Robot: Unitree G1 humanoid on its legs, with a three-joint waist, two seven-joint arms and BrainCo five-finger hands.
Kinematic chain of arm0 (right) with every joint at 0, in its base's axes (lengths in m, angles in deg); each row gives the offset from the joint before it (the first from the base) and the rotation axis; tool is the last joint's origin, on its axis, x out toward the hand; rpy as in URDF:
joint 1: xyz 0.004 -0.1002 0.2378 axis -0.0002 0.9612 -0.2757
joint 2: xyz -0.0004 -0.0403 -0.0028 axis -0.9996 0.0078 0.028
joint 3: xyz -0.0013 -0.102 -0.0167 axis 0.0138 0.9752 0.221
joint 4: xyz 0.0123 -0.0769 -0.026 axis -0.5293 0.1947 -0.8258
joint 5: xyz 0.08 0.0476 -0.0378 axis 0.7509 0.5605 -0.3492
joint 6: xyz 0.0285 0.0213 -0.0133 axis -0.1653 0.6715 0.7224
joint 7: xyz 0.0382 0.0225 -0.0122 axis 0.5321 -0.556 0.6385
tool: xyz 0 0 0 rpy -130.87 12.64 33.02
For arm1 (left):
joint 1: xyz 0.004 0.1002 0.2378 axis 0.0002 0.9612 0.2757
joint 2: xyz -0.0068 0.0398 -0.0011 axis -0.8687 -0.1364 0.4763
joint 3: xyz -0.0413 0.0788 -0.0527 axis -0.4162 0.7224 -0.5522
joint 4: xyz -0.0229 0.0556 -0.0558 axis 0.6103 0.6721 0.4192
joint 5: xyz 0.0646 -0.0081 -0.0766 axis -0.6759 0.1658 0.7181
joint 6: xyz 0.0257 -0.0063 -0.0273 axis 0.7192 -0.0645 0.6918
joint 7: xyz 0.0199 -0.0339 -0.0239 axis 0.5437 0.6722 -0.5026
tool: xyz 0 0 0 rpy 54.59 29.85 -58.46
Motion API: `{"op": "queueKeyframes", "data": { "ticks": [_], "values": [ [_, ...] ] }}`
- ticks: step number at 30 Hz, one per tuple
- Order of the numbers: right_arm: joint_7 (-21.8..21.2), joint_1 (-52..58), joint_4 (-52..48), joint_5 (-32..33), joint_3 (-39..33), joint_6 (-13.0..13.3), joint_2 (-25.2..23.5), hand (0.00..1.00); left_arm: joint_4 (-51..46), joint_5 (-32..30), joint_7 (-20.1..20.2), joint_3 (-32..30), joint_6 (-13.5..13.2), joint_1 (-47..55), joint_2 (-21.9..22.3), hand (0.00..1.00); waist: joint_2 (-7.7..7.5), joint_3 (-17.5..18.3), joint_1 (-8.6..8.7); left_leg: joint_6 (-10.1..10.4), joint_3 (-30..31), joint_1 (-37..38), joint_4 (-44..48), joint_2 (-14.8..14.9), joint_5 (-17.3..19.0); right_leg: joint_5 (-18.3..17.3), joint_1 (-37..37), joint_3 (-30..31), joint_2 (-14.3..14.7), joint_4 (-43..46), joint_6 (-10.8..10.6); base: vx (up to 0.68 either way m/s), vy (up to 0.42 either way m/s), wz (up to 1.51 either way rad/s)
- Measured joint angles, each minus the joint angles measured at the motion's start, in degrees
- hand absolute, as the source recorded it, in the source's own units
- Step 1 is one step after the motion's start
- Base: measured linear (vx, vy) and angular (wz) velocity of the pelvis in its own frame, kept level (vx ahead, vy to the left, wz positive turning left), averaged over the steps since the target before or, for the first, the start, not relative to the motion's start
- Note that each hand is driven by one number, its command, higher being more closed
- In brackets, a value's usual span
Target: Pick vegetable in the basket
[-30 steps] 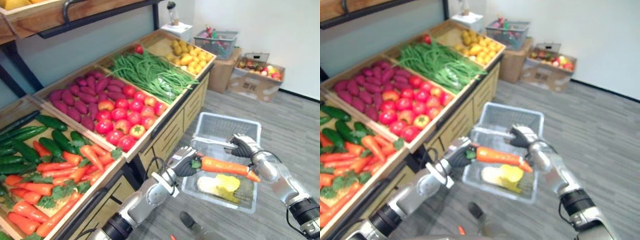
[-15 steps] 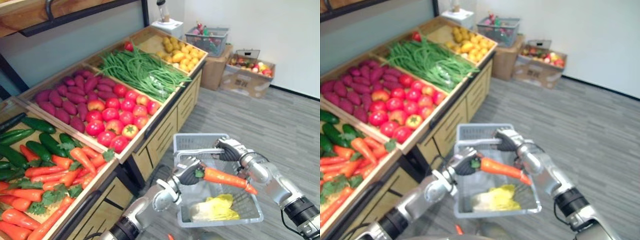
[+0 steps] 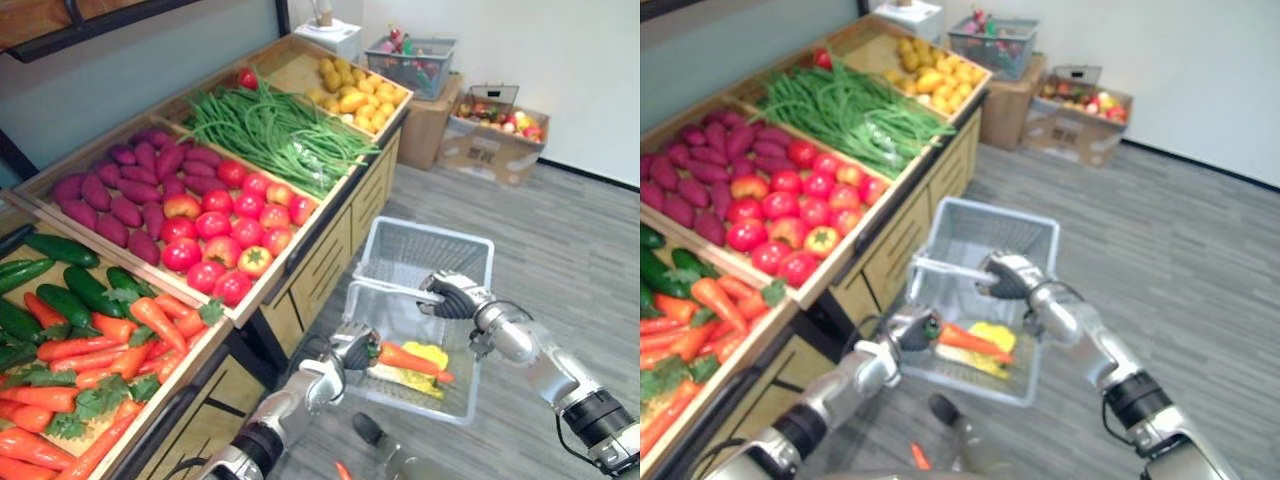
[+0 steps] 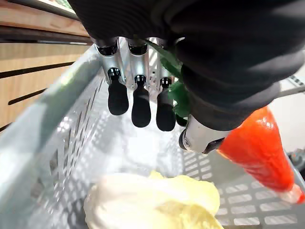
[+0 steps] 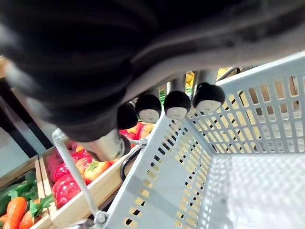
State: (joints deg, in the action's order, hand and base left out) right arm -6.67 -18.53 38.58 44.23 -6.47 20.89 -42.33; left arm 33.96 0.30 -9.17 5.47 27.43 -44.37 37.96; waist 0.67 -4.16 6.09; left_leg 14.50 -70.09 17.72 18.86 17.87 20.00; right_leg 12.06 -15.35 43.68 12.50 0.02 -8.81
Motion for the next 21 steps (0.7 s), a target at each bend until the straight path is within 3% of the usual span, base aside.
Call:
{"op": "queueKeyframes", "data": {
  "ticks": [3, 21],
  "values": [
    [-0.04, 0.01, 0.17, 0.0, -0.12, -0.19, -0.46, 1.0, 2.77, 0.0, 0.01, -0.89, 1.28, -1.69, 1.82, 0.0, -0.03, -1.02, 0.14, -0.27, 0.35, -0.47, -1.12, -1.09, -0.33, 0.09, 0.05, -0.22, -1.05, -0.41, -0.18, -0.03, -0.069, 0.1],
    [-0.11, 5.06, 9.27, -0.04, -8.37, -0.91, -5.28, 1.0, 5.01, 0.0, 1.39, -1.62, 1.91, -2.25, 2.61, 0.0, -0.36, -2.26, 1.42, -1.09, 7.96, -2.23, -6.78, -5.17, -2.71, 0.62, 1.61, -4.32, -6.42, -3.23, -0.98, -0.02, -0.062, 0.17]
  ]
}}
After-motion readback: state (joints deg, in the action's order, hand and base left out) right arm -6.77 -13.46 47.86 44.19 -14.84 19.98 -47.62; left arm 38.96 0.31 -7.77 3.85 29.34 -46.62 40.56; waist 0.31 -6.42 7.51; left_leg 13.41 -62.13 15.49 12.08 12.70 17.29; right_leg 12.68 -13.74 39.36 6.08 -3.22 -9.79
